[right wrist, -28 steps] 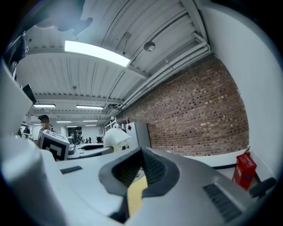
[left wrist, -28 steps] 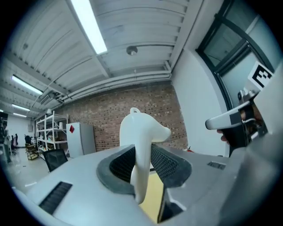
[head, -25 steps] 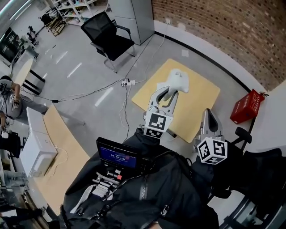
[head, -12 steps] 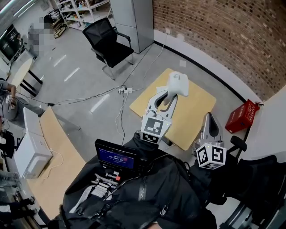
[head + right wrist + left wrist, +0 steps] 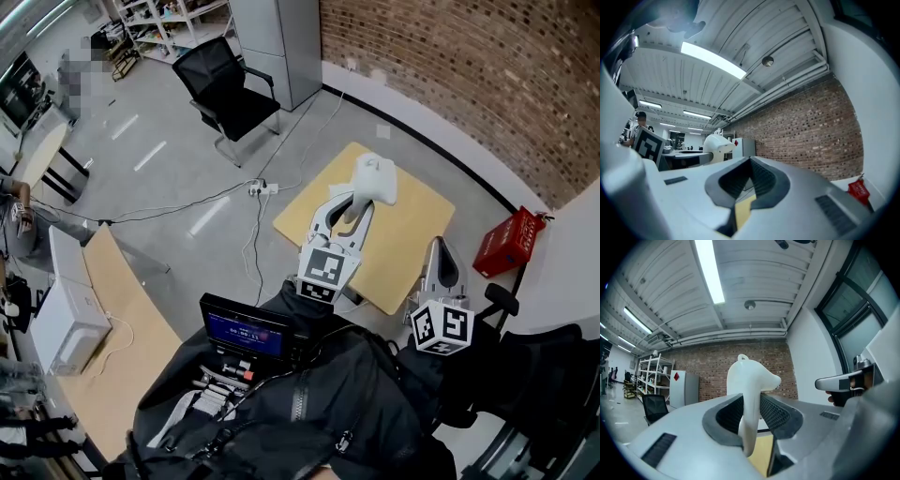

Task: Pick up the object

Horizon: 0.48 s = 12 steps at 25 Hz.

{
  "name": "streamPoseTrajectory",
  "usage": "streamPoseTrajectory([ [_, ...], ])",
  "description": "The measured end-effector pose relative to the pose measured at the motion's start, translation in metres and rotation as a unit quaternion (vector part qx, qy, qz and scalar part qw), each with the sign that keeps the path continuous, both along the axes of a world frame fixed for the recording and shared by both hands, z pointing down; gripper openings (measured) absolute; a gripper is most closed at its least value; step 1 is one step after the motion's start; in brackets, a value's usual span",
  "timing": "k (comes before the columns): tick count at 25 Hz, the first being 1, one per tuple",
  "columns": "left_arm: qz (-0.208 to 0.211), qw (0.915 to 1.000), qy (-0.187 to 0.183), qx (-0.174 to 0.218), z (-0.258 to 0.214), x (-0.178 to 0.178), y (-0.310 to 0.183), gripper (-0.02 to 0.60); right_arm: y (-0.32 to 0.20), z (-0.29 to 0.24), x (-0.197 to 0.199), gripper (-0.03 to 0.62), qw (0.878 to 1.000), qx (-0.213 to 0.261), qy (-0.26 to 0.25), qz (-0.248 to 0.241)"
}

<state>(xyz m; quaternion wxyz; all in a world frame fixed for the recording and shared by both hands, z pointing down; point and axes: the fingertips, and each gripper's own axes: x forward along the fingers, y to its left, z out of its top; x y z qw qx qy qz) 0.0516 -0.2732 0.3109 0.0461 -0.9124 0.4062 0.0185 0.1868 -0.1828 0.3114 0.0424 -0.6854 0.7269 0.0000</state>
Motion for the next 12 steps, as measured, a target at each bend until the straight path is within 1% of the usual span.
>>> streamPoseTrajectory([
  [12,-0.007,0.9999,-0.002,-0.011,0.0075,-0.0039,-0.0022,0.118,-0.0029,0.0062,-0.0043,0.005,1.000,-0.006,0.003,-0.007],
])
